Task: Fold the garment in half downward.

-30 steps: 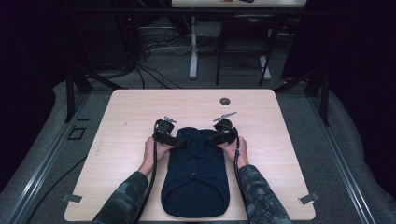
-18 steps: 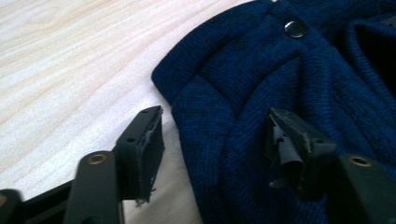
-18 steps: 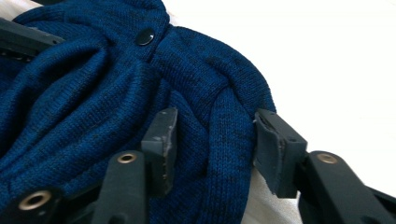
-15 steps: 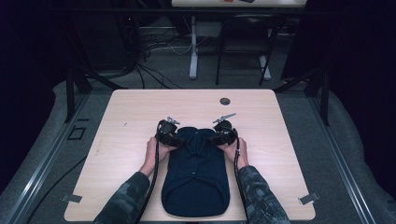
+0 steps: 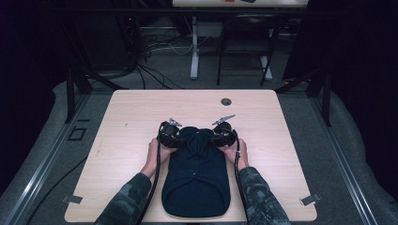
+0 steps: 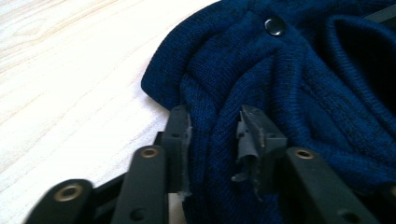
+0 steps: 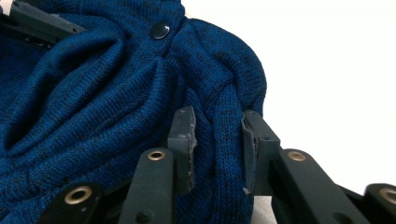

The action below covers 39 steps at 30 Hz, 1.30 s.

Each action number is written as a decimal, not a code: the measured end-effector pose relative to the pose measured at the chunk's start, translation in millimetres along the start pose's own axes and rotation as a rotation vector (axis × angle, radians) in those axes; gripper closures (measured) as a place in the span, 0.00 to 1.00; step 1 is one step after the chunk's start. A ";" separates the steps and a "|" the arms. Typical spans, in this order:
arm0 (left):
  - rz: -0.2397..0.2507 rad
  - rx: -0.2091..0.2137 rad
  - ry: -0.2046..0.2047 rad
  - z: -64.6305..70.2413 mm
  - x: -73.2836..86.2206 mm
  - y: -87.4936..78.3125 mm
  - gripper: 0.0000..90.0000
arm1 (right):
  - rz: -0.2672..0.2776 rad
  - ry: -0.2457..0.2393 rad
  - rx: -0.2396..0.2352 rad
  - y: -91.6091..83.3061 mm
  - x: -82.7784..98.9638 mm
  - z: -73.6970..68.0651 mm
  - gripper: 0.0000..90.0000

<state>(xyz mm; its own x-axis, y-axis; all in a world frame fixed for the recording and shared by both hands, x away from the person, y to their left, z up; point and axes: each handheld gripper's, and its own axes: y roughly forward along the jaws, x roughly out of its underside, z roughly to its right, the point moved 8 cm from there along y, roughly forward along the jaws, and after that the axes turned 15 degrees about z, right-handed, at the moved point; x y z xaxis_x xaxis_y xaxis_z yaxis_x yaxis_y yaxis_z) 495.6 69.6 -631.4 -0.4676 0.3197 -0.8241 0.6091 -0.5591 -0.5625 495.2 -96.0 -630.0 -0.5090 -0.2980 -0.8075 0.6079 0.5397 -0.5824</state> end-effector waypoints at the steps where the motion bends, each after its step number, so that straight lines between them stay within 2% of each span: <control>1: 0.004 0.004 -0.006 0.5 0.2 0.0 0.78 | -0.007 -0.014 0.005 -0.4 0.1 0.7 0.77; 5: 0.008 0.021 -0.012 1.7 0.4 0.1 0.84 | -0.006 -0.023 0.003 -1.5 1.0 -0.3 0.79; 7: 0.006 0.020 -0.008 2.0 0.3 0.1 0.86 | 0.012 -0.021 0.005 -0.9 1.0 -0.6 0.79; 10: 0.008 0.022 0.004 2.6 0.3 0.1 0.87 | 0.019 -0.022 0.004 -1.1 1.2 -0.8 0.80; 12: 0.010 0.021 0.008 2.8 0.6 -0.2 0.88 | 0.019 -0.039 0.001 -1.7 1.4 -1.0 0.80; 13: 0.015 0.017 0.013 3.0 0.6 -0.1 0.88 | 0.039 -0.035 0.002 -0.4 0.8 -2.1 0.81; 16: 0.014 0.013 0.031 4.3 0.7 -0.6 0.89 | 0.021 -0.060 0.001 -2.3 0.9 -1.5 0.81; 24: 0.045 0.015 0.026 4.3 -1.6 -3.0 0.90 | 0.035 -0.087 0.014 -5.9 -3.2 -3.4 0.82; 27: 0.065 0.012 0.045 5.7 -6.1 -6.5 0.90 | 0.044 -0.121 0.023 -8.3 -5.5 -3.9 0.83; 30: 0.085 0.003 0.088 8.1 -12.0 -10.9 0.91 | 0.054 -0.158 0.032 -12.3 -8.8 -6.2 0.83; 33: 0.102 -0.010 0.131 10.8 -17.9 -15.5 0.91 | 0.079 -0.198 0.053 -17.3 -13.9 -8.4 0.83; 39: 0.142 -0.032 0.184 13.7 -27.6 -23.2 0.91 | 0.125 -0.267 0.088 -27.6 -25.6 -12.6 0.83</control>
<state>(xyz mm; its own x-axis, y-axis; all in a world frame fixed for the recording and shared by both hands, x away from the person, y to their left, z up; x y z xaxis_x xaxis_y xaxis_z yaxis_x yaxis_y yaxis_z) 485.5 63.2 -594.7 -0.2531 0.3752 -0.8917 0.6821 -0.5845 -0.4395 483.8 -93.3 -592.1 -0.2557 -0.4359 -0.8629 0.7122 0.5187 -0.4730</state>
